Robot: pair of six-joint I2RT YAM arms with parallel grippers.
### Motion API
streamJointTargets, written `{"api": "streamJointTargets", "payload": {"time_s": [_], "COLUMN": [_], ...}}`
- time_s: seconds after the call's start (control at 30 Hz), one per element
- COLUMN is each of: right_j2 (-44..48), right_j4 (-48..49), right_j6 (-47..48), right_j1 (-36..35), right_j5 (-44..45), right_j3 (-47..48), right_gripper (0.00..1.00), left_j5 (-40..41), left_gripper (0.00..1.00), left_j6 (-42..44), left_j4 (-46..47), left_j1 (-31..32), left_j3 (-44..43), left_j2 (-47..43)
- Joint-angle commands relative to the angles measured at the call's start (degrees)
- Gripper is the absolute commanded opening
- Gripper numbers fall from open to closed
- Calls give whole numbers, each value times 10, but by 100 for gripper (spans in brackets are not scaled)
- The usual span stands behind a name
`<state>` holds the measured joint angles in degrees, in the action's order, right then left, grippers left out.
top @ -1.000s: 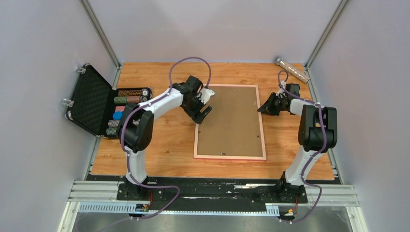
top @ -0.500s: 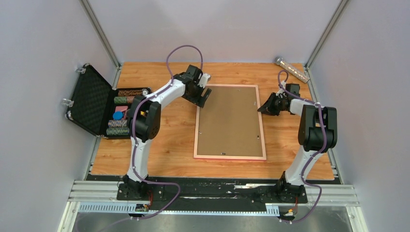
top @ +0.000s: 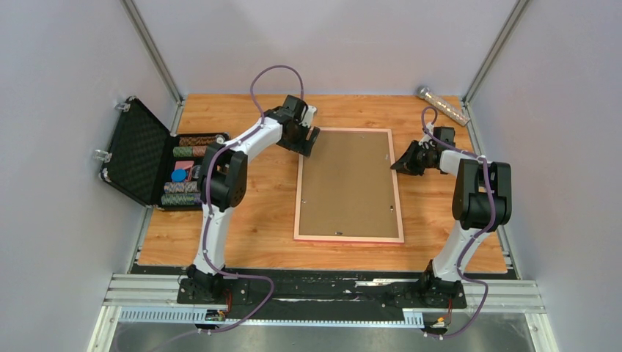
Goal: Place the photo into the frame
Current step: Install the photo frame at the center of the board.
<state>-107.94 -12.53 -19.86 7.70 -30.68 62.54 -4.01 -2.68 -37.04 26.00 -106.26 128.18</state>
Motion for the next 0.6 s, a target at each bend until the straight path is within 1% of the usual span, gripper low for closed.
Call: {"api": "streamJointTargets", "payload": {"time_s": [0.0, 0.27, 0.57], "right_j2": [-15, -15, -16], "right_j4": [18, 17, 17], "right_j6": [-4, -4, -4], "right_j1": [6, 7, 8], "right_j5": [17, 15, 15], "right_j3": [14, 14, 14], "right_gripper": [0, 0, 0], "left_j5": [-18, -40, -18], "left_gripper": [83, 83, 81], "left_j6": [-42, -57, -87], "left_j4": [10, 14, 30], "left_j1": [-14, -18, -21], "left_j3": [-16, 12, 14], "left_j2": [-1, -21, -25]}}
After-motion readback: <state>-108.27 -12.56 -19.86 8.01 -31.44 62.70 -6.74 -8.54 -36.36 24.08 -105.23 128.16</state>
